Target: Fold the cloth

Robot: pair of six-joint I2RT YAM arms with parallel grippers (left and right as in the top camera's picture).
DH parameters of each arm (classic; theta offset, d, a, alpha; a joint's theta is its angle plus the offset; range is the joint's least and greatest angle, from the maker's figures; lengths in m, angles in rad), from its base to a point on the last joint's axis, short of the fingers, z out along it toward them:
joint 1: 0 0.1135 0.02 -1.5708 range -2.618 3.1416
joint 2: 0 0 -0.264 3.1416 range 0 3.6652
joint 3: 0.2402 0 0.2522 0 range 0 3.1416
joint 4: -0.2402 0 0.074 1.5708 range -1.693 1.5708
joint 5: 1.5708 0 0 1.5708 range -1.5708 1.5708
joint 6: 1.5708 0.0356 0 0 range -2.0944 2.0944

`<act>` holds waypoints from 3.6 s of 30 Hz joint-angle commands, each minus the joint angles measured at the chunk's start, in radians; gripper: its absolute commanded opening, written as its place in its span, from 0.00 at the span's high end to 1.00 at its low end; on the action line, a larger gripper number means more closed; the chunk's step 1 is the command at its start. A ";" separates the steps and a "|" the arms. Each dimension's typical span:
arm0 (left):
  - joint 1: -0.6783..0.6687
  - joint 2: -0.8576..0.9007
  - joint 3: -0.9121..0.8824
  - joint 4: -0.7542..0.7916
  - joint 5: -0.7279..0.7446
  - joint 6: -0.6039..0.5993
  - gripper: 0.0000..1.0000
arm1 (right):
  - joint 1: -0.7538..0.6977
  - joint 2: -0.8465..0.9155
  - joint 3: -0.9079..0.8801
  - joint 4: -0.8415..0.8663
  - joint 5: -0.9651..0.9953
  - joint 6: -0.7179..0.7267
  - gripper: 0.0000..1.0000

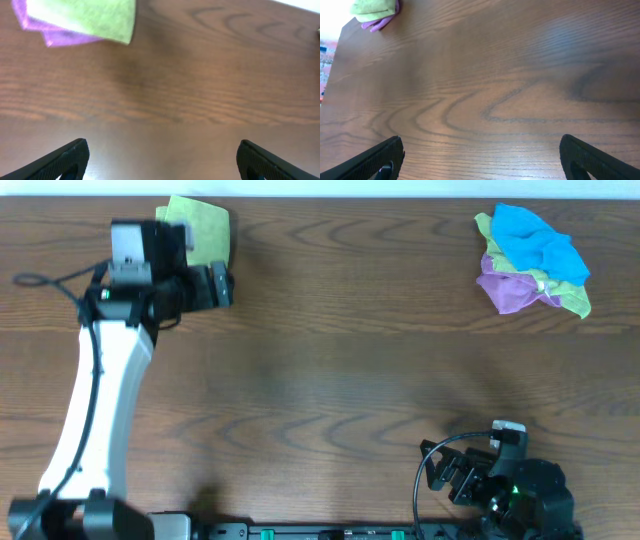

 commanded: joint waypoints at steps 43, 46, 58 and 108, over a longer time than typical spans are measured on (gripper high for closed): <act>0.005 -1.370 -1.043 -0.079 -0.326 0.111 0.04 | -0.006 -0.007 -0.001 -0.002 0.011 0.014 0.01; 0.005 -1.389 -1.049 -0.102 -0.326 0.141 0.04 | -0.006 -0.007 -0.001 -0.002 0.011 0.014 0.01; 0.005 -1.472 -1.078 -0.193 -0.327 0.179 0.04 | -0.006 -0.007 -0.001 -0.002 0.011 0.014 0.01; 0.005 -1.498 -1.093 -0.242 -0.326 0.178 0.05 | -0.072 -0.018 -0.138 0.180 0.291 -0.382 0.01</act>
